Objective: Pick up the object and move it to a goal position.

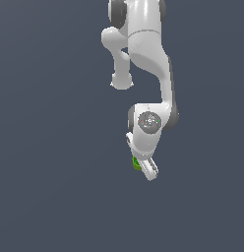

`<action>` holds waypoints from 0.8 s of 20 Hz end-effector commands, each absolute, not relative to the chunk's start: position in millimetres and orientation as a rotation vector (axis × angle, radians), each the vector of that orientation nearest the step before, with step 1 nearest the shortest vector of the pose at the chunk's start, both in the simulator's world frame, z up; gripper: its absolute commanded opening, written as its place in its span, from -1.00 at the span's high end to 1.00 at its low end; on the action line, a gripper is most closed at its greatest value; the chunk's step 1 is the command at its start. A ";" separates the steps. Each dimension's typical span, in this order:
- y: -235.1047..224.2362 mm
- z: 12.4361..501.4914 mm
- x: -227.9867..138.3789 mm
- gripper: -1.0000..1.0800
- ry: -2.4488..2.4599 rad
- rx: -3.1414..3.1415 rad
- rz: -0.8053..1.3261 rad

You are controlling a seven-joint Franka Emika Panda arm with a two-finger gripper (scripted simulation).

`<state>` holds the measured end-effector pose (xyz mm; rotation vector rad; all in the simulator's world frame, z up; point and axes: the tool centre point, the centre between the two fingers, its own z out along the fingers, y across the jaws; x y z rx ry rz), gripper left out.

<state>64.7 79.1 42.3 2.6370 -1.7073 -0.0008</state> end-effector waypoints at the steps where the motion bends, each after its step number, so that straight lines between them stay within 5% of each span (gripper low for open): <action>1: 78.9 42.5 64.8 1.00 -1.708 2.637 0.000; 16: 78.2 63.6 44.4 1.00 -1.707 2.638 -0.001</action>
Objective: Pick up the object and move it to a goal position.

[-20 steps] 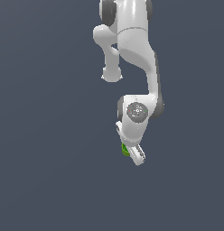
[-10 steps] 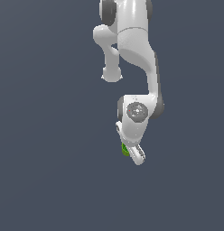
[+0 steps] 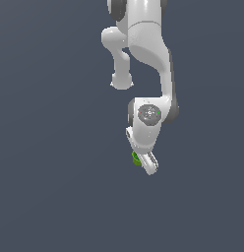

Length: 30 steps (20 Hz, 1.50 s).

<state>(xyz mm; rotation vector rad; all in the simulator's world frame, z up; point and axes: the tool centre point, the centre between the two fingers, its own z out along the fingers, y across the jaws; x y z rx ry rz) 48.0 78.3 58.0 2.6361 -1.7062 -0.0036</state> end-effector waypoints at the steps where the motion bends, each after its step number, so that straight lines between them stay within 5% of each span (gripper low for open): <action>1: 78.1 67.2 41.0 1.00 -1.707 2.638 -0.001; 30: 70.7 213.6 -89.2 1.00 -1.707 2.638 -0.001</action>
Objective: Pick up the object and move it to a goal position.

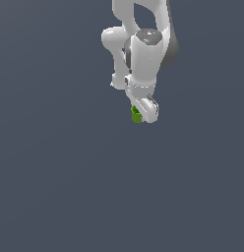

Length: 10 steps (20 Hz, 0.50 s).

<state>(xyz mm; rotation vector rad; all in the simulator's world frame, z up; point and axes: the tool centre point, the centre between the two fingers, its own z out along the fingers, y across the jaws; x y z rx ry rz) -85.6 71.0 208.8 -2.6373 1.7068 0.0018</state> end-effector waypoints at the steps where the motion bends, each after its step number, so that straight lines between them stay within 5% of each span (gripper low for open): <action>1: 70.7 215.8 -90.9 1.00 1.707 -2.637 0.000; 10: 70.7 221.1 -93.8 1.00 1.707 -2.637 0.000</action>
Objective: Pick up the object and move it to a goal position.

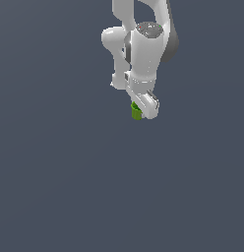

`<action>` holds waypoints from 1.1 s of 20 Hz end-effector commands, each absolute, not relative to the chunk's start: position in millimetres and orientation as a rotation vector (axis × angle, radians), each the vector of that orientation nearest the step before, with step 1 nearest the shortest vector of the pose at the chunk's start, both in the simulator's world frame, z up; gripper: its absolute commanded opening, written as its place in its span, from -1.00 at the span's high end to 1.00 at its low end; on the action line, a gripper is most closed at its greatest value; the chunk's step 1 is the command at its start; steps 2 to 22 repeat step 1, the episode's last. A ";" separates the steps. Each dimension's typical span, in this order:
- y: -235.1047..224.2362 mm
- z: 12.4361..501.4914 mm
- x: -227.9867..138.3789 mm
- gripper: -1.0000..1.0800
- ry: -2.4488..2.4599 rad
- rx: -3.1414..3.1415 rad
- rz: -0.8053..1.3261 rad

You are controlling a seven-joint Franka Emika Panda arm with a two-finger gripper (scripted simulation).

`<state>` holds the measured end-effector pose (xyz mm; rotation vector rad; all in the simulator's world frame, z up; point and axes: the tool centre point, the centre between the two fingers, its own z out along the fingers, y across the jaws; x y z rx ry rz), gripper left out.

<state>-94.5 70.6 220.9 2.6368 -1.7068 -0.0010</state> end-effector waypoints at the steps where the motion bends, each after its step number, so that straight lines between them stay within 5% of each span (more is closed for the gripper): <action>1: 70.7 221.0 -93.7 1.00 -1.707 2.637 0.000; 22: 70.7 221.0 -93.7 1.00 -1.707 2.637 0.000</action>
